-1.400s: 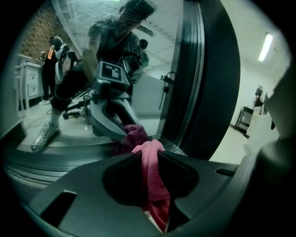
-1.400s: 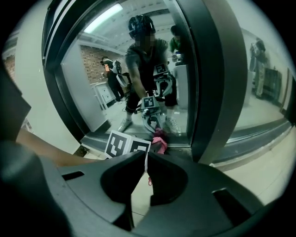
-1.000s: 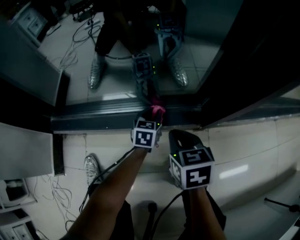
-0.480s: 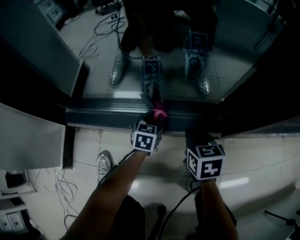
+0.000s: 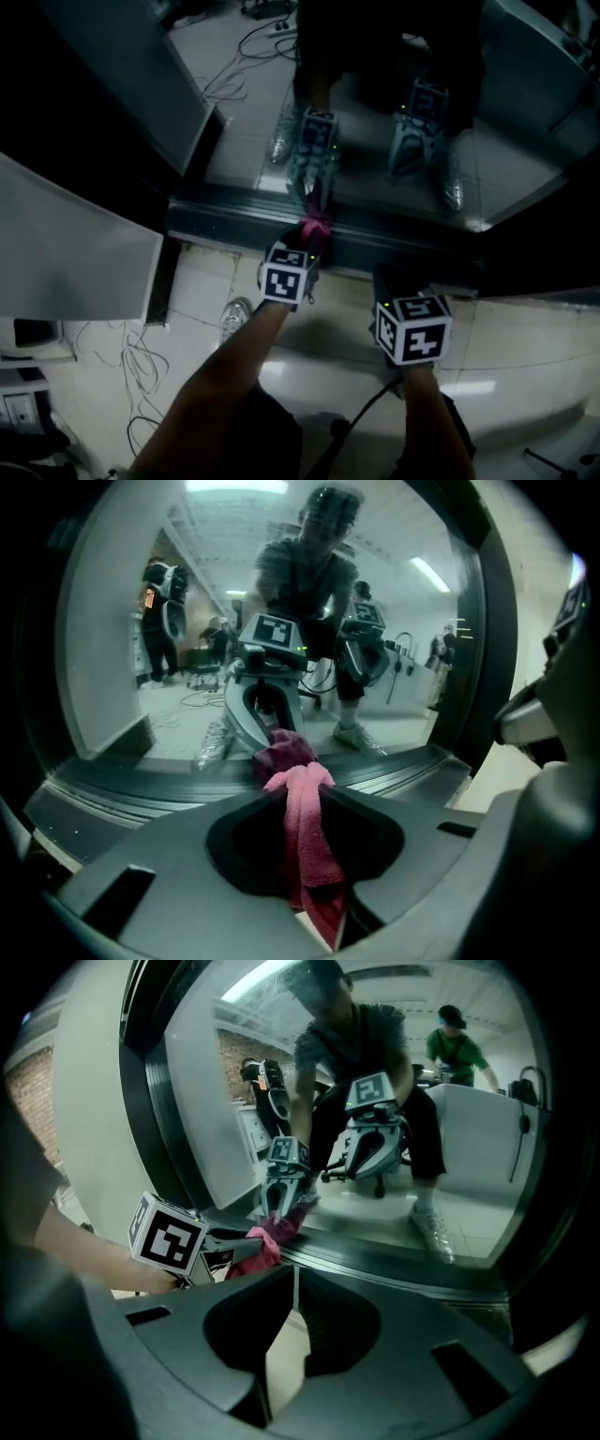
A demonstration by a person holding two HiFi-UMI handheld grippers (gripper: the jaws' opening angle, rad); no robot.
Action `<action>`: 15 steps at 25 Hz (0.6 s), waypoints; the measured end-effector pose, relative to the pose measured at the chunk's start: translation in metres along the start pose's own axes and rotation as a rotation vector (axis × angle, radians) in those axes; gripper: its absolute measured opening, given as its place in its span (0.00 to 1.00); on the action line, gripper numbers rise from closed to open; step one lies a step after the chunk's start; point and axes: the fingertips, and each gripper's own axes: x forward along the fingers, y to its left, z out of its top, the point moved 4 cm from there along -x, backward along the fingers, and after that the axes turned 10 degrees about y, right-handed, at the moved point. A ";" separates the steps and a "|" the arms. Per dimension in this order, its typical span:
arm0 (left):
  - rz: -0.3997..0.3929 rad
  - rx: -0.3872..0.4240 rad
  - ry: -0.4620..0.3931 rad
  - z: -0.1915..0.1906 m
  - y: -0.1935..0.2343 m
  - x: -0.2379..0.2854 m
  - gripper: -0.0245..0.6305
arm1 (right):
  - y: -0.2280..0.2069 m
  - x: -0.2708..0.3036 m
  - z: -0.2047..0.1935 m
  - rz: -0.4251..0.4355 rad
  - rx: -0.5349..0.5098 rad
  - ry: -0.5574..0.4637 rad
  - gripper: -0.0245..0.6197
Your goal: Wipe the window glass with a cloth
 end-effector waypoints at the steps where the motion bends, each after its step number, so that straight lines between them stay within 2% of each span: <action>1: 0.009 -0.014 -0.002 -0.002 0.010 -0.003 0.18 | 0.008 0.005 0.003 0.011 -0.011 0.002 0.06; 9: 0.084 -0.068 -0.017 -0.014 0.084 -0.027 0.18 | 0.066 0.030 0.020 0.078 -0.100 0.006 0.06; 15: 0.152 -0.102 -0.019 -0.022 0.144 -0.043 0.18 | 0.098 0.055 0.033 0.119 -0.130 0.011 0.06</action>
